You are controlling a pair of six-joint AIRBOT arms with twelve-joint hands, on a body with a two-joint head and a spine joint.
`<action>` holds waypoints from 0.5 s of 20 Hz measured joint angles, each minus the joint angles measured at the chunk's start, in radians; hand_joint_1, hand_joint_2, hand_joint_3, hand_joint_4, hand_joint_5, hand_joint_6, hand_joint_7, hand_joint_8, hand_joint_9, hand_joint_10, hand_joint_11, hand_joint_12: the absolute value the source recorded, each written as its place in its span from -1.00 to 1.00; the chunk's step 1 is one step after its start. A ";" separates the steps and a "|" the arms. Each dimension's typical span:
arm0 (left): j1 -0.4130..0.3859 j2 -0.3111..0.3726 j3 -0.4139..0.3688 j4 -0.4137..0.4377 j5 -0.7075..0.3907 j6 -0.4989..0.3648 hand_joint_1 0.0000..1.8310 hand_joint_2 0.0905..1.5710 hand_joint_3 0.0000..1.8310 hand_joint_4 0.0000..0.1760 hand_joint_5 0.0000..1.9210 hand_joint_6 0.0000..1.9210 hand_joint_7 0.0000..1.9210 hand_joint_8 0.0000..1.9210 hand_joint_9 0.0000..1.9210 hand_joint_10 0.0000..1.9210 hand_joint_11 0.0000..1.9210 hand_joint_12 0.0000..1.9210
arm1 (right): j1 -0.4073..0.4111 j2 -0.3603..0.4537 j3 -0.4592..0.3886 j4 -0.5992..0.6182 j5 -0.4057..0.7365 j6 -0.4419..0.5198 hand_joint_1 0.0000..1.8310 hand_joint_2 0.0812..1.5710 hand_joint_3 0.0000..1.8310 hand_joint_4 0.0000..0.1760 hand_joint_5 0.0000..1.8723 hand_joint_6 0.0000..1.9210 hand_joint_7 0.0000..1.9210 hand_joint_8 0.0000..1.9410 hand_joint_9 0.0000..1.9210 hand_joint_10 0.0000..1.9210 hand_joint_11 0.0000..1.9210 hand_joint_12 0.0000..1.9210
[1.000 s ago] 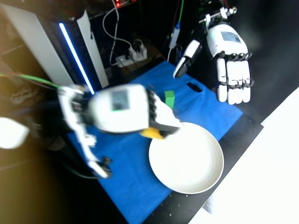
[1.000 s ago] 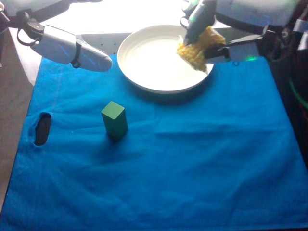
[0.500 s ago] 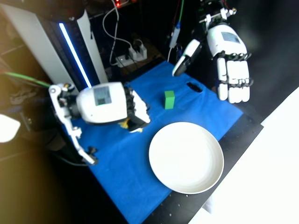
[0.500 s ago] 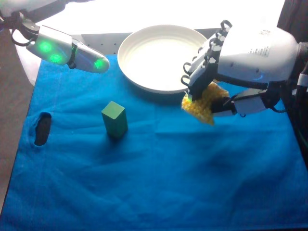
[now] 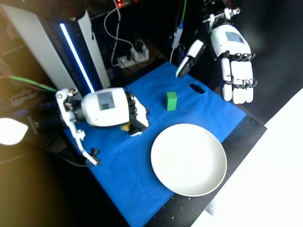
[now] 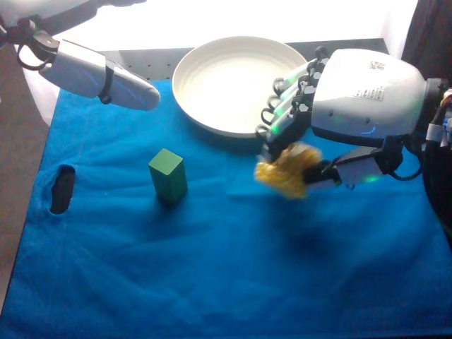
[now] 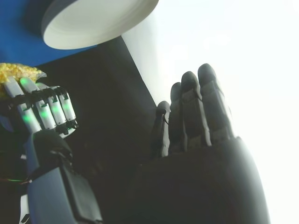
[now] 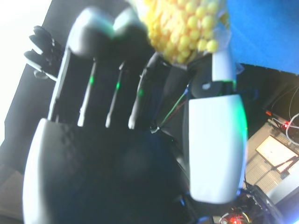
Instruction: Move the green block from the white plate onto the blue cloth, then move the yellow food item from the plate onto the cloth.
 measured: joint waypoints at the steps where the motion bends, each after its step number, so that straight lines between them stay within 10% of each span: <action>1: 0.007 0.000 0.000 0.000 -0.001 0.000 -0.48 -0.05 -1.00 0.20 -0.89 -1.00 -0.74 -0.99 -0.71 -1.00 -0.75 -0.94 | 0.000 0.000 -0.001 0.001 0.002 0.000 -0.17 -0.09 -1.00 -0.03 -0.70 -1.00 -0.46 -0.99 -0.51 -0.89 -0.88 0.09; 4: 0.010 0.000 0.000 0.001 0.002 0.000 -0.50 -0.02 -0.99 0.16 -0.93 -1.00 -0.74 -1.00 -0.71 -1.00 -0.76 -0.94 | 0.000 0.000 -0.006 0.004 0.004 0.000 -0.21 -0.26 -1.00 0.95 -1.00 -1.00 -0.89 -0.99 -0.92 -0.99 -1.00 -0.69; 6: 0.013 0.000 0.000 0.002 -0.006 -0.015 -0.47 -0.04 -1.00 0.07 -0.90 -0.99 -0.71 -0.99 -0.70 -0.99 -0.76 -0.93 | 0.000 0.006 -0.012 0.010 0.008 0.000 -0.17 -0.32 -1.00 0.90 -1.00 -1.00 -1.00 -1.00 -1.00 -1.00 -1.00 -0.99; 10: 0.043 0.008 -0.006 -0.029 -0.049 -0.034 -0.48 -0.03 -1.00 0.07 -0.98 -1.00 -0.80 -1.00 -0.79 -1.00 -0.83 -0.96 | 0.000 0.056 -0.012 0.126 0.056 -0.003 -0.29 -0.33 -1.00 1.00 -1.00 -1.00 -1.00 -1.00 -1.00 -1.00 -0.89 -0.95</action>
